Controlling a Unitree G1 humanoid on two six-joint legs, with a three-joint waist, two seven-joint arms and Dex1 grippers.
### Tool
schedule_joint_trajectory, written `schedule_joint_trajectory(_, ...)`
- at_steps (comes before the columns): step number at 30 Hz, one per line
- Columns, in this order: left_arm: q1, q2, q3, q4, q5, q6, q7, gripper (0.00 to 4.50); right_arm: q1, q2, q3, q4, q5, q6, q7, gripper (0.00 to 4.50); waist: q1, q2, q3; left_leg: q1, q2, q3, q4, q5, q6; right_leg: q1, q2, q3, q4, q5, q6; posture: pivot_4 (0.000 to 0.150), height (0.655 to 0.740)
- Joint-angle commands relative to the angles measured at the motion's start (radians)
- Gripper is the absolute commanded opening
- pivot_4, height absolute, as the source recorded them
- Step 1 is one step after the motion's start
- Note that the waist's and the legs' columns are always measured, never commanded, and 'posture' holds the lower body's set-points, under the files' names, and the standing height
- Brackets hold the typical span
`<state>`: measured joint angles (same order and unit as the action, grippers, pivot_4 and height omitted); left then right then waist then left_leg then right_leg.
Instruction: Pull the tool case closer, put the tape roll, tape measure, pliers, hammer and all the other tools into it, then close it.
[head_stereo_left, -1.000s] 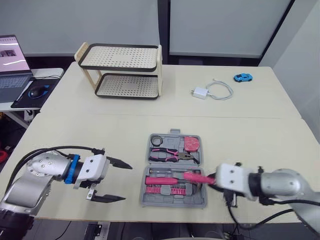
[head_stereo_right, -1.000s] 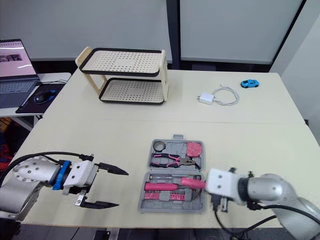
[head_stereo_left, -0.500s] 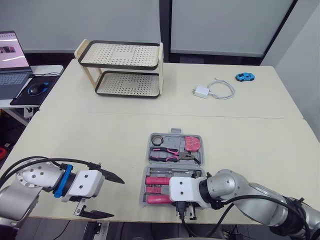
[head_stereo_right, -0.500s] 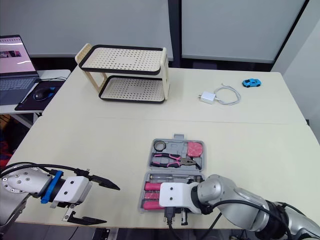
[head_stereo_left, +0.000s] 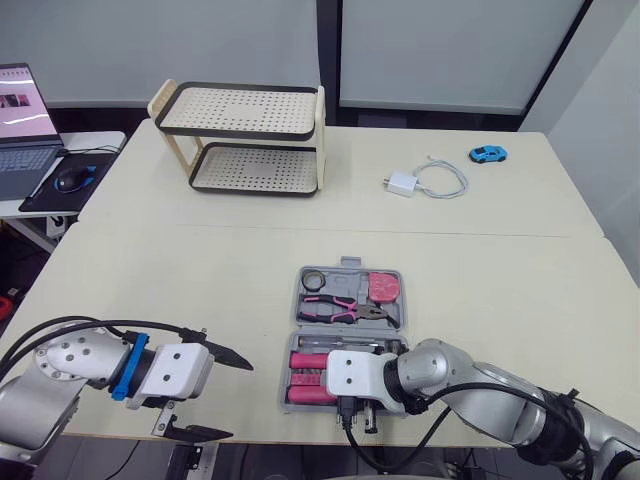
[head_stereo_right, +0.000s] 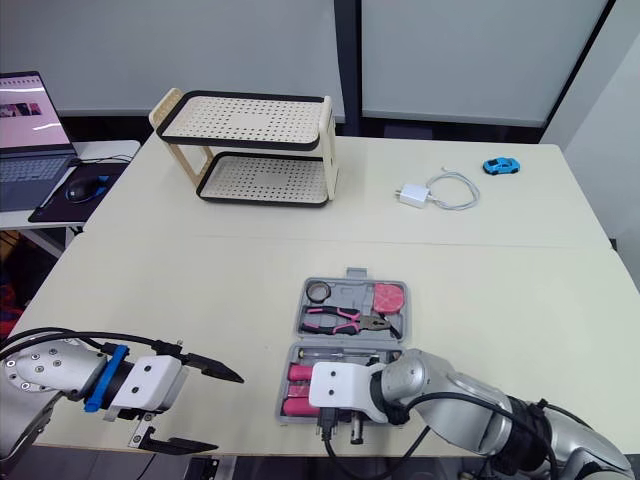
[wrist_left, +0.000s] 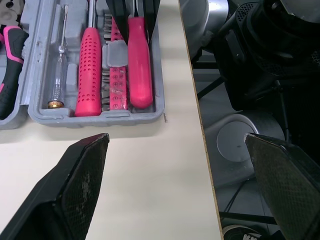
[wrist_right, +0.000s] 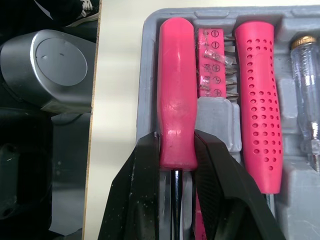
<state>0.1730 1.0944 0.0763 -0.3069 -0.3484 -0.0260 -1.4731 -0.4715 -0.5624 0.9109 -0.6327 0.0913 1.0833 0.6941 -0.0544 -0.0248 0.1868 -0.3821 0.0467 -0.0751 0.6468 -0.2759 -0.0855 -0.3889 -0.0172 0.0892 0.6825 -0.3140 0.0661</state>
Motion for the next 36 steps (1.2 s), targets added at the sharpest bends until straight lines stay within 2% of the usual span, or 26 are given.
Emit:
schedule_joint_trajectory(1,0.006,0.009,0.024,-0.026,-0.01,0.005,0.007,4.5,-0.009,0.01,0.009,-0.012,-0.012,-0.024,-0.006,0.66,0.0,0.0,0.0,0.0,0.0,0.0,0.0,0.0,0.0,0.0,0.0,0.0,0.0,0.0,0.0,0.15,0.735)
schedule_joint_trajectory(6,0.002,0.007,0.022,-0.023,-0.008,0.004,0.013,4.5,-0.005,0.018,0.003,-0.005,-0.002,-0.026,-0.008,0.66,-0.001,0.0,0.0,0.0,0.0,0.0,0.0,0.0,0.0,0.0,0.0,0.0,0.0,0.0,0.0,0.15,0.735)
schedule_joint_trajectory(8,-0.002,0.007,0.019,-0.02,-0.006,0.003,0.016,4.5,-0.003,0.028,-0.015,-0.01,0.007,-0.027,-0.01,1.39,-0.001,0.0,0.0,0.0,0.0,0.0,0.0,0.0,0.0,0.0,0.0,0.0,0.0,0.0,0.0,0.15,0.735)
schedule_joint_trajectory(13,-0.016,0.006,0.009,-0.011,-0.003,0.004,0.018,4.5,-0.024,0.042,-0.098,-0.051,0.061,-0.007,0.022,2.46,-0.002,0.0,0.0,0.0,0.0,-0.001,0.0,0.0,0.0,0.0,0.0,-0.001,0.001,0.0,0.0,0.15,0.735)
schedule_joint_trajectory(18,-0.034,-0.001,-0.001,-0.002,-0.002,0.005,0.024,4.5,-0.027,0.005,-0.16,-0.092,0.111,-0.031,0.066,2.46,-0.001,0.0,0.0,0.0,0.0,-0.001,0.0,0.0,0.0,0.001,0.0,-0.001,0.0,0.0,0.0,0.15,0.735)
schedule_joint_trajectory(22,-0.038,-0.006,-0.004,-0.001,-0.002,0.007,0.028,4.5,-0.018,-0.032,-0.138,-0.066,0.089,-0.09,0.078,1.74,-0.002,0.0,0.0,0.0,0.0,-0.002,0.0,0.0,0.0,0.001,0.0,-0.002,0.001,0.0,0.0,0.15,0.735)
schedule_joint_trajectory(30,-0.035,-0.009,-0.001,-0.006,-0.004,0.016,0.036,4.5,0.013,-0.049,-0.057,0.011,0.028,-0.198,0.093,0.03,-0.002,0.0,0.0,0.0,0.0,-0.002,0.0,0.0,0.0,0.001,0.0,-0.002,0.001,0.0,0.0,0.15,0.735)
schedule_joint_trajectory(36,-0.031,-0.008,0.0,-0.01,-0.005,0.021,0.039,4.5,0.029,-0.047,-0.031,0.057,-0.014,-0.227,0.103,0.03,-0.002,0.0,0.0,0.0,0.0,-0.002,0.001,0.0,0.0,0.001,0.0,-0.002,0.001,0.0,0.0,0.15,0.735)
